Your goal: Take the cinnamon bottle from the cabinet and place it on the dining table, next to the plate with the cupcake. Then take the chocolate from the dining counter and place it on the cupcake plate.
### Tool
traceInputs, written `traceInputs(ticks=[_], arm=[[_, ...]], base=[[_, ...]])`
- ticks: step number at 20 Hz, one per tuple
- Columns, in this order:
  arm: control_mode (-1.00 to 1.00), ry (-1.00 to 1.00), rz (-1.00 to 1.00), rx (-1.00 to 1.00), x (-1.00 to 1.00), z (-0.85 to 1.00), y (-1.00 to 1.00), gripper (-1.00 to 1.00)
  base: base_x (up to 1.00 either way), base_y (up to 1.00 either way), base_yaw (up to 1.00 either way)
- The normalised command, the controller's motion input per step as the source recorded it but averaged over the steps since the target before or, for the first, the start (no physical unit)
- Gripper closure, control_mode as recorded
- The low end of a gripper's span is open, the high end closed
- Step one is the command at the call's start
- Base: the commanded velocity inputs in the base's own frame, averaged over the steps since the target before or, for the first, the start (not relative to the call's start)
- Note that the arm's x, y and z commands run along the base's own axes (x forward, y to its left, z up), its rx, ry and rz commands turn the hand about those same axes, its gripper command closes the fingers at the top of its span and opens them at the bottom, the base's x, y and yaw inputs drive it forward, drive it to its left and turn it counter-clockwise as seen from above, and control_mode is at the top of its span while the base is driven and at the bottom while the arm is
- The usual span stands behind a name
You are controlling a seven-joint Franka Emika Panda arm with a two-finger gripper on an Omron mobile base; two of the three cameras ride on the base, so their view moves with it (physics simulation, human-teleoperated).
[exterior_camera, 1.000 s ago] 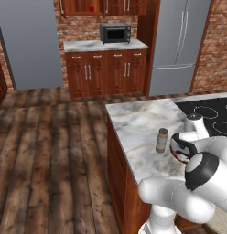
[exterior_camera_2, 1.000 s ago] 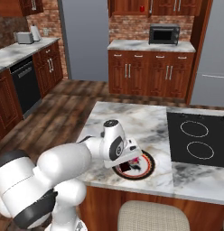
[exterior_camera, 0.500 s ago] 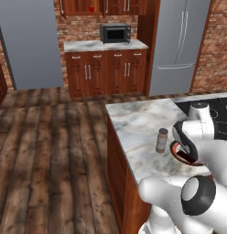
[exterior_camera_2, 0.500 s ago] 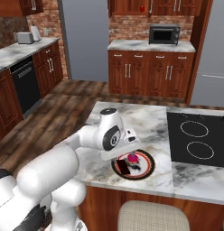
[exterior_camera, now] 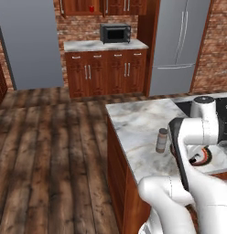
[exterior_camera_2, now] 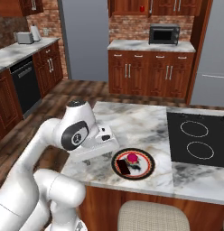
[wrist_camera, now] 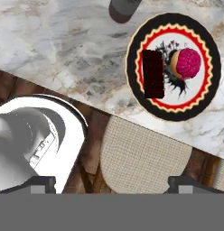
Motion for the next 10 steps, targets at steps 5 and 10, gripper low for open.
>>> traceInputs(ticks=[5,10], arm=[[-1.0,0.0,-0.07,0.0,-0.92,0.47,1.0,-1.0],[-1.0,-0.04,-0.12,0.04,-0.78,0.32,1.0,-1.0]], base=[[0.0,0.0,0.0],[0.0,0.0,0.0]])
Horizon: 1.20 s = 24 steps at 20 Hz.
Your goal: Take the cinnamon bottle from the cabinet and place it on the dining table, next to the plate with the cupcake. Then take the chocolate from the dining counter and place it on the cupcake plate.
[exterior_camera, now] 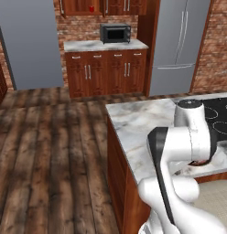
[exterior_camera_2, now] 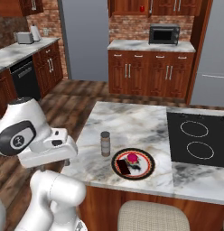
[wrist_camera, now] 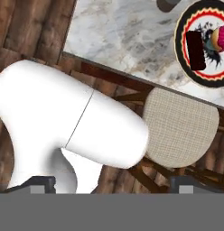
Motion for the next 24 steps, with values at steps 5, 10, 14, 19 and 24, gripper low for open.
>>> traceInputs(ticks=[5,10,14,19,24], arm=[[-1.0,-0.09,-0.2,0.07,-0.14,0.13,0.84,-1.0],[-1.0,-0.16,-0.23,0.04,0.13,0.0,0.56,-1.0],[-1.0,-0.18,-0.21,0.0,0.38,0.0,0.52,-1.0],[-1.0,-0.19,-0.2,0.0,0.64,0.04,0.53,-1.0],[-1.0,-0.09,-0.13,0.0,0.7,0.06,0.19,-1.0]], base=[[0.0,0.0,0.0],[0.0,0.0,0.0],[0.0,0.0,0.0],[0.0,0.0,0.0],[0.0,0.0,0.0]])
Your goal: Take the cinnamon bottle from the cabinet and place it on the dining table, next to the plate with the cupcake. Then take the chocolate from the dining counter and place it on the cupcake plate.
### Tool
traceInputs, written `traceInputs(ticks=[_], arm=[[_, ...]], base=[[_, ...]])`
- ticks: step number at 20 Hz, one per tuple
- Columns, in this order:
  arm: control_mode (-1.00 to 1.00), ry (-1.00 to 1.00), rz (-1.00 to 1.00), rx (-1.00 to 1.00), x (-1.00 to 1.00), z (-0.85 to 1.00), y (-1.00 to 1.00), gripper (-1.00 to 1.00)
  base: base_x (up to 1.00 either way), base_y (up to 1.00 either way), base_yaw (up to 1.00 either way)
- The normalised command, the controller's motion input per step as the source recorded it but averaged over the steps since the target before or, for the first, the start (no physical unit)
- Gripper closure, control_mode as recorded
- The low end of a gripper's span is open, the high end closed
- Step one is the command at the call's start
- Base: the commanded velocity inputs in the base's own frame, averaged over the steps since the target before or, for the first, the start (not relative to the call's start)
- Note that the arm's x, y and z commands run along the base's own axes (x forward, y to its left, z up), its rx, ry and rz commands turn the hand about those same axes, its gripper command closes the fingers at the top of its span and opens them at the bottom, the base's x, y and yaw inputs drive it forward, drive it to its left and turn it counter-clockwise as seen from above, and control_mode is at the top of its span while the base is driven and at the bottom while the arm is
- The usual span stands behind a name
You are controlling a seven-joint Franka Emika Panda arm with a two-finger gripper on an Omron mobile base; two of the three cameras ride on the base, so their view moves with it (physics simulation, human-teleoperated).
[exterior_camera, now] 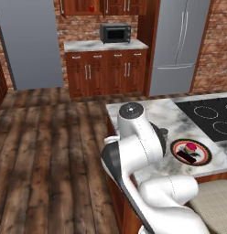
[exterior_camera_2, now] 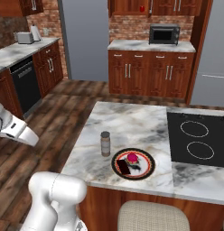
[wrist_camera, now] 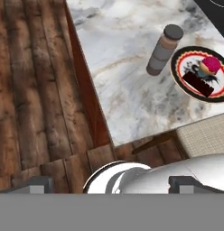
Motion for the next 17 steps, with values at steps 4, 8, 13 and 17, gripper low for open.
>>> traceInputs(ticks=[4,8,13,17], arm=[[-1.0,0.01,-0.06,0.01,0.61,0.1,0.02,-1.0],[-1.0,0.06,-0.01,0.0,0.46,0.01,0.01,-1.0],[-1.0,0.03,0.0,0.0,0.21,0.0,0.0,-1.0],[-1.0,0.0,0.0,0.0,0.08,0.0,0.0,-1.0]], base=[[0.0,0.0,0.0],[0.0,0.0,0.0],[0.0,0.0,0.0],[0.0,0.0,0.0]])
